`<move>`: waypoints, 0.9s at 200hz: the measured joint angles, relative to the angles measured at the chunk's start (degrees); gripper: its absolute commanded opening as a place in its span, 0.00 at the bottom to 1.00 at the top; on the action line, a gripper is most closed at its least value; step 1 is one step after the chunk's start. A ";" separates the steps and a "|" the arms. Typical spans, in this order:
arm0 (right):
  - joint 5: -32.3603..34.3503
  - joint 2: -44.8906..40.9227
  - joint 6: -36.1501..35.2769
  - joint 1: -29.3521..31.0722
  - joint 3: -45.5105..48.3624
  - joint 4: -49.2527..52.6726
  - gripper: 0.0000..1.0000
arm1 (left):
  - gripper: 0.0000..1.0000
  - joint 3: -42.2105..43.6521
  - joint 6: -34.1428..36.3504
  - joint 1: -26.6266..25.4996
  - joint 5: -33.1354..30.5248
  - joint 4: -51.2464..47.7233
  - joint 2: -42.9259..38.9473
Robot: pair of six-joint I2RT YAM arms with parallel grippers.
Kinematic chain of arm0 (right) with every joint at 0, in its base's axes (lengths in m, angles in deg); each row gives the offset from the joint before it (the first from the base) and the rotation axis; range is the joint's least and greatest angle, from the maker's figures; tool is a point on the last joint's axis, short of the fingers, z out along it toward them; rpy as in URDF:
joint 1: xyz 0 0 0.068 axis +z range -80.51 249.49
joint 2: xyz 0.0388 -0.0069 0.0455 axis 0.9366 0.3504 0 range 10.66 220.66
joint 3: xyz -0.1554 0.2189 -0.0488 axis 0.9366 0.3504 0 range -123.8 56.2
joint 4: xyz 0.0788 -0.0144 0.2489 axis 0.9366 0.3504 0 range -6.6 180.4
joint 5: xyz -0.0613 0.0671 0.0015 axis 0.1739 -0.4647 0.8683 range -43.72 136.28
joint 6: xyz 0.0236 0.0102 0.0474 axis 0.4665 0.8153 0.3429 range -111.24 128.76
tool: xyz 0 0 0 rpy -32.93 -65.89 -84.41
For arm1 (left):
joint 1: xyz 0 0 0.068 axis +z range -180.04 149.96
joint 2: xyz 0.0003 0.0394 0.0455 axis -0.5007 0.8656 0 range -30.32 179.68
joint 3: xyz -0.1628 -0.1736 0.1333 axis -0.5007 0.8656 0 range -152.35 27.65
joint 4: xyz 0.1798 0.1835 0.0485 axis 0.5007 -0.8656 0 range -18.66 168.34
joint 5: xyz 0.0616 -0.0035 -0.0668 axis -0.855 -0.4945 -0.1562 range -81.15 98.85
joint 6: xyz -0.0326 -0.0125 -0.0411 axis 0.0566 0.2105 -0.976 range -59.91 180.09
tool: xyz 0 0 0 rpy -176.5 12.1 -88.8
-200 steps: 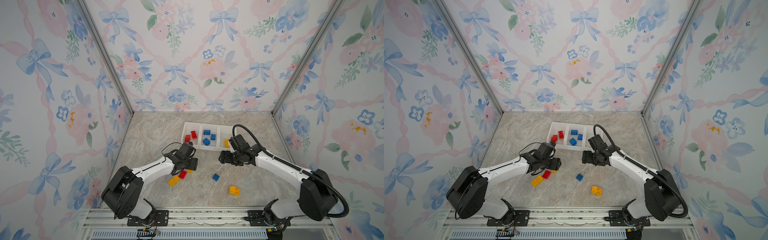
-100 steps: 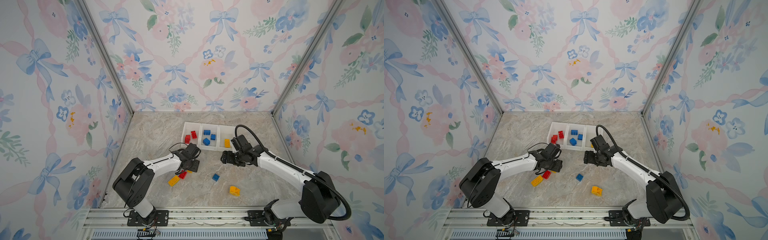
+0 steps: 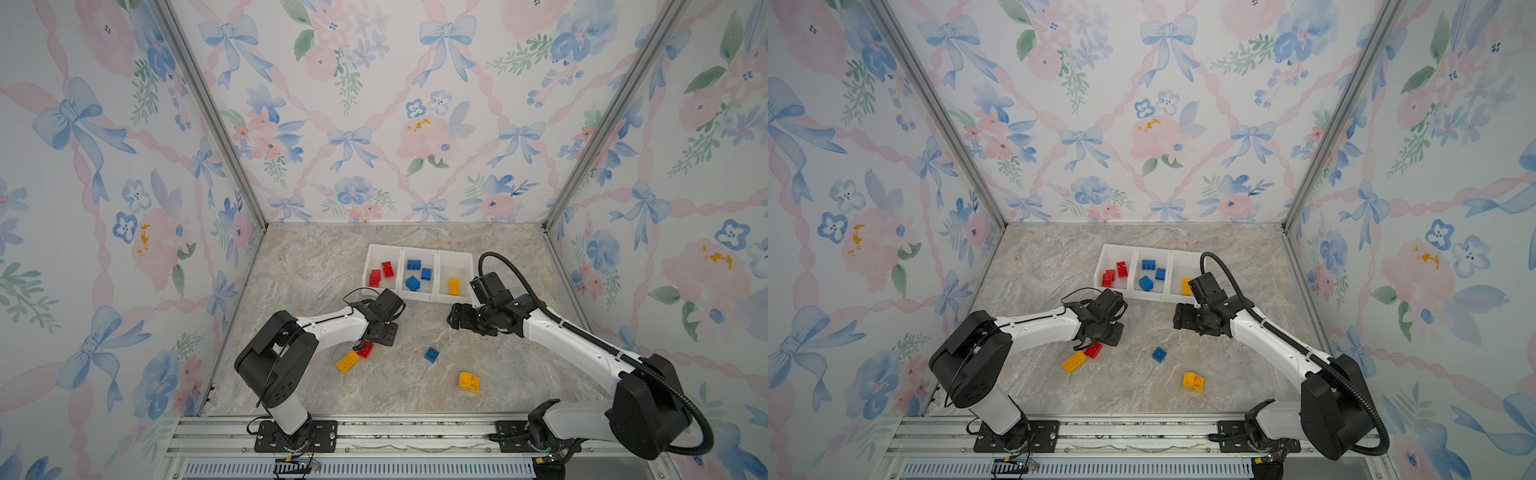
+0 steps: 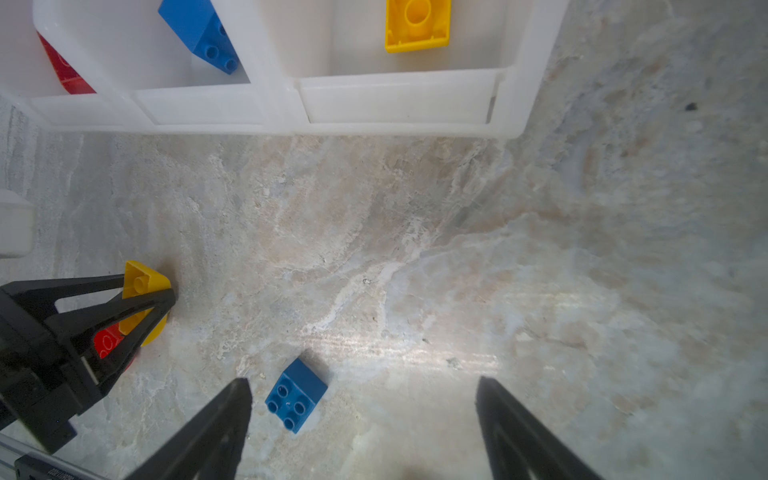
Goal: Sort the legos into containers by color
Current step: 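Carry the yellow curved brick to the compartment with yellow bricks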
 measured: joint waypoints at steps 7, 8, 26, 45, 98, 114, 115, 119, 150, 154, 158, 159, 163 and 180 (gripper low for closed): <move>-0.02 -0.46 0.00 -0.26 0.35 0.04 0.88 | 0.26 -0.17 0.02 -0.15 -0.02 -0.07 0.00; -0.02 -0.50 0.00 -0.28 0.37 0.04 0.88 | 0.26 -0.22 0.04 -0.15 0.00 -0.07 0.00; 0.00 -1.49 0.00 -0.83 1.49 0.04 0.88 | 0.25 -1.05 -0.15 -0.52 0.02 -0.15 0.00; -0.02 -2.40 0.17 -1.46 2.93 0.04 0.88 | 0.24 -2.84 -0.13 -0.90 0.04 -0.24 0.00; 0.00 -5.49 2.01 -3.45 6.38 0.04 0.88 | 0.23 -11.19 -0.13 -2.86 0.72 -0.22 -0.02; -0.02 -6.51 2.40 -4.04 7.02 0.04 0.88 | 0.23 -14.16 -0.15 -3.52 1.20 -0.28 0.00; -0.02 -6.56 2.43 -4.07 7.06 0.04 0.88 | 0.22 -14.29 -0.13 -3.54 1.20 -0.28 0.00; -0.02 -6.88 2.56 -4.15 7.17 0.04 0.88 | 0.22 -15.06 -0.13 -3.72 1.38 -0.24 0.04; 0.00 -9.29 3.17 -5.09 7.80 0.26 0.88 | 0.22 -21.97 -0.15 -5.27 2.69 -0.07 2.08; 0.00 -9.53 3.19 -5.18 7.80 0.35 0.88 | 0.22 -22.88 -0.15 -5.49 2.75 -0.07 2.67; 0.04 -9.75 3.23 -5.22 7.82 0.42 0.88 | 0.22 -23.87 -0.13 -5.73 2.86 -0.07 3.28; 0.07 -9.84 3.23 -5.27 7.82 0.44 0.88 | 0.22 -24.04 -0.13 -5.77 2.86 -0.07 3.41; 0.04 -10.01 3.26 -5.33 7.87 0.48 0.88 | 0.22 -25.00 -0.13 -5.97 2.93 -0.07 4.02; 0.04 -10.82 3.48 -5.60 8.24 0.81 0.89 | 0.22 -28.83 -0.11 -6.80 3.08 -0.04 7.15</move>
